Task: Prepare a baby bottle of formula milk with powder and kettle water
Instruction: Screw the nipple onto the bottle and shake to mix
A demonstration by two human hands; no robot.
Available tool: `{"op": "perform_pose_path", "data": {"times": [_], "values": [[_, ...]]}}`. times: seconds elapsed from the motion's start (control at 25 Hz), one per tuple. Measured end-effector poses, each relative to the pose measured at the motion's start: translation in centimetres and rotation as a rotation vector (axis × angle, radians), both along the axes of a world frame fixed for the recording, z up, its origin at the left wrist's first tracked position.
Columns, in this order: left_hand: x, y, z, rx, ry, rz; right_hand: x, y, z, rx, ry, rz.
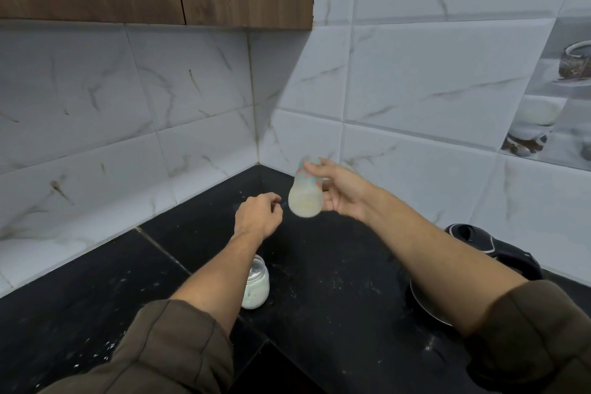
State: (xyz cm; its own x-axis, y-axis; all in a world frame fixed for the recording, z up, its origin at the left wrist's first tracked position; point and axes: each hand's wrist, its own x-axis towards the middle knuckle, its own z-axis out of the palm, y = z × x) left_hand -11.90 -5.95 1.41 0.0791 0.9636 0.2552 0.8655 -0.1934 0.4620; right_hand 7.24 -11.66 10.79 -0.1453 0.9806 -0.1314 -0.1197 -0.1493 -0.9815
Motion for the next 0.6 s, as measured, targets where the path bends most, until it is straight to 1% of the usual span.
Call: {"op": "perform_pose_path", "data": {"times": [0.04,0.08,0.12,0.24,0.28,0.32,0.44,0.48,0.52,0.6], "values": [[0.0,0.0,0.0,-0.007,0.003,-0.002,-0.1,-0.1,-0.2,0.044,-0.055,0.065],[0.0,0.1,0.0,-0.009,0.003,-0.003,0.0,0.1,-0.3,0.078,-0.037,0.057],[0.0,0.1,0.0,-0.006,0.000,-0.002,0.0,0.4,-0.2,0.105,0.043,-0.019],[-0.1,0.1,0.0,0.002,-0.005,0.011,0.3,1.9,0.2,0.158,0.375,-0.365],[-0.2,0.1,0.0,0.002,-0.003,0.015,0.4,1.9,0.2,0.186,0.401,-0.395],[-0.2,0.1,-0.1,0.001,-0.004,0.014,0.3,1.7,0.3,0.201,0.359,-0.366],[0.0,0.3,-0.3,-0.013,0.005,-0.013,-0.2,0.0,0.0,0.241,0.017,-0.066],[0.1,0.4,-0.2,-0.012,0.007,-0.018,-0.2,-0.2,-0.3,0.273,-0.033,-0.004],[0.1,0.4,-0.1,-0.007,0.002,-0.017,-0.2,-0.2,-0.4,0.294,0.000,-0.017],[0.0,0.4,0.0,0.003,-0.012,-0.003,-0.1,0.5,0.0,0.297,0.216,-0.229]]}}
